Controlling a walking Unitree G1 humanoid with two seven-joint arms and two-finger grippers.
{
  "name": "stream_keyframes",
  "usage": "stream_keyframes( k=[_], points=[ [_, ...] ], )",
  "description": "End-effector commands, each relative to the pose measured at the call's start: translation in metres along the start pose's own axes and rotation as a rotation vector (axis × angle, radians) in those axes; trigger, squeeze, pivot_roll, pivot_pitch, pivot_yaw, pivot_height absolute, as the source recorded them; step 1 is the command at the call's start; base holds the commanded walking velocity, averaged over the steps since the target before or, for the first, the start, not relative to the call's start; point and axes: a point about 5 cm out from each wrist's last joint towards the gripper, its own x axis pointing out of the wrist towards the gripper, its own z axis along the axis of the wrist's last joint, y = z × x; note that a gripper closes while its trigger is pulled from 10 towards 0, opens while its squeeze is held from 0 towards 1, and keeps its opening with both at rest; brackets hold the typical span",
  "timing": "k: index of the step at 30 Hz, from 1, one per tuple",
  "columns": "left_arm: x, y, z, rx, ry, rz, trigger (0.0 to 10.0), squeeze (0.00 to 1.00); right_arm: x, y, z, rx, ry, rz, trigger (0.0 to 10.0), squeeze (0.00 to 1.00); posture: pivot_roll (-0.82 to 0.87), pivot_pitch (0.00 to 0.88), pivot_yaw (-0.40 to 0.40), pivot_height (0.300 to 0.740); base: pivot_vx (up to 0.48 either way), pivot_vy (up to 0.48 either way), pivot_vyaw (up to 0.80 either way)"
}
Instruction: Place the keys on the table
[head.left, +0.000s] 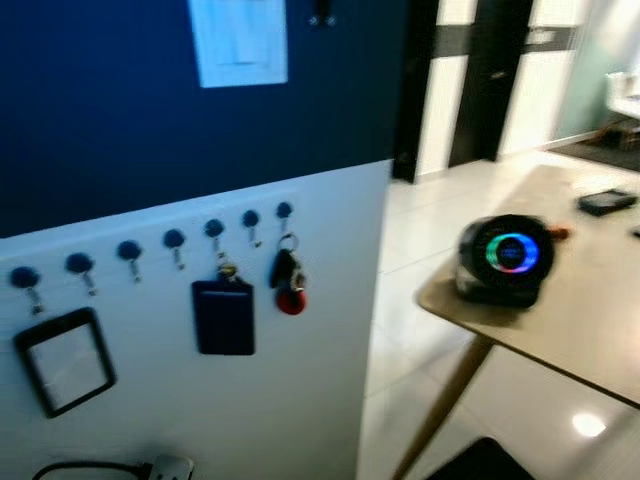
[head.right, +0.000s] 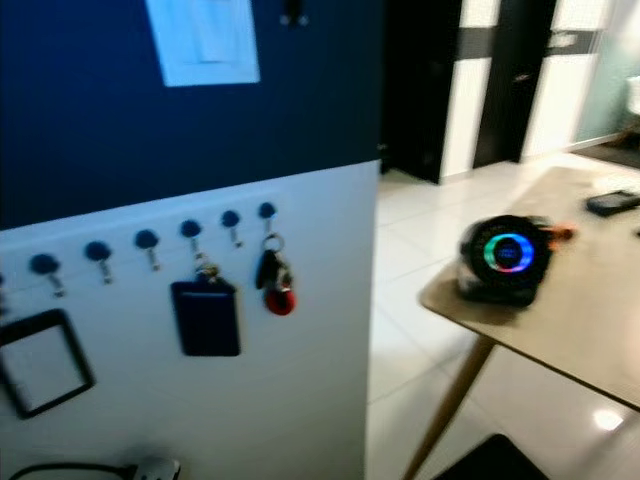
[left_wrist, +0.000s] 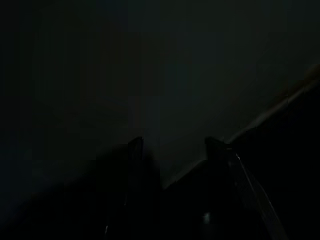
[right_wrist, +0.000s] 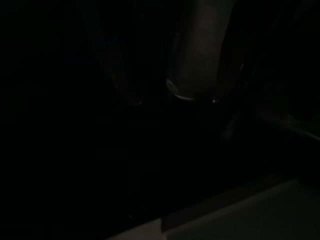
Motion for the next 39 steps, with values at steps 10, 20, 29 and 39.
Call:
stream_keyframes(
  k=[10,20,29,39],
  points=[
    [-0.003,0.001,-0.004,-0.011,0.014,0.002,10.0,0.00,0.001,0.006,0.001,-0.007,-0.001,0.009,10.0,0.00,0.05,0.034,0.012,0.740,0.000,0.000,0.80],
    [-0.002,0.002,-0.004,-0.013,0.024,0.006,10.0,0.00,0.000,0.002,0.000,-0.008,0.002,0.005,10.0,0.00,0.05,0.034,0.012,0.740,0.000,0.000,0.80],
    [-0.001,0.003,-0.003,-0.009,0.030,0.018,10.0,0.00,-0.001,-0.008,-0.002,-0.004,0.001,-0.006,10.0,0.00,0.05,0.035,0.012,0.740,0.000,0.000,0.80],
    [-0.001,0.001,-0.005,-0.009,0.045,-0.001,10.0,0.00,0.000,-0.004,0.002,0.040,-0.010,-0.021,10.0,0.00,0.05,0.032,0.012,0.740,0.000,0.000,0.39]
  ],
)
